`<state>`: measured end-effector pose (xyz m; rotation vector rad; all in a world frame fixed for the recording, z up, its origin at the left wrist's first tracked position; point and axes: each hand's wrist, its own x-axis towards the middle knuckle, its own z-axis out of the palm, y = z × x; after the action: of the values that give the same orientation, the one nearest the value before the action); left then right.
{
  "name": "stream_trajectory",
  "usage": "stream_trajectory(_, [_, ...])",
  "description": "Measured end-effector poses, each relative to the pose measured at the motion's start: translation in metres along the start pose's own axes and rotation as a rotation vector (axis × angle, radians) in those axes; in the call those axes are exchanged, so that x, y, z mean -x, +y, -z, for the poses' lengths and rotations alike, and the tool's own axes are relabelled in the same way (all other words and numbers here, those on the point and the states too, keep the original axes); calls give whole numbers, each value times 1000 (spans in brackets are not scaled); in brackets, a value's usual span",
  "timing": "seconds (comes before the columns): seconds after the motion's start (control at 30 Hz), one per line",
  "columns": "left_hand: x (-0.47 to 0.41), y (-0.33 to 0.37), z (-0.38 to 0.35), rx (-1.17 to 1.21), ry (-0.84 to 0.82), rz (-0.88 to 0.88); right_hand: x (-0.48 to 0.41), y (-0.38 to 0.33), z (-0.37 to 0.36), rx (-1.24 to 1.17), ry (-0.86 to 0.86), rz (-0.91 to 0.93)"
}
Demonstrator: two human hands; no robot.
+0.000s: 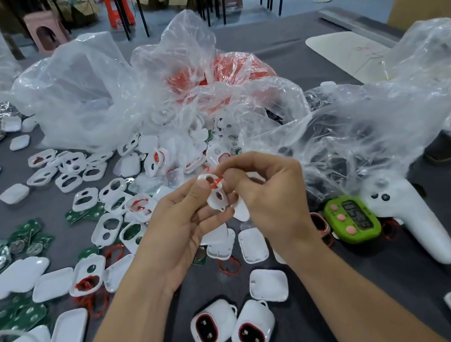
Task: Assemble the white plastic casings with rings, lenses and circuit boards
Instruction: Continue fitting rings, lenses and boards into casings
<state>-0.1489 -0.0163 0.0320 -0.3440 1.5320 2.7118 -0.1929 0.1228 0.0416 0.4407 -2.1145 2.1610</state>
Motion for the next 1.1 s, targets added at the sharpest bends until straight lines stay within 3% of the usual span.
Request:
stream_trajectory(0.27, [-3,-2,0,38,105,-14,5,5,-5,275,-82,82])
stream_trajectory(0.5, [-2,2,1,55,78,-33,-6,6,8,120,-15,20])
stream_trajectory(0.63, [-2,4,2,57,86,13,-7,9,14,355,-101,132])
stream_trajectory(0.83, [-3,0,1,122,61,73,1,16,3,493,47,136])
stream_trajectory(0.93, [-4,-4,1,164,86,67,2,17,1,609,20,175])
stream_trajectory(1.1, [-7,-3,5,147,131,25,-1,16,2,456,-122,4])
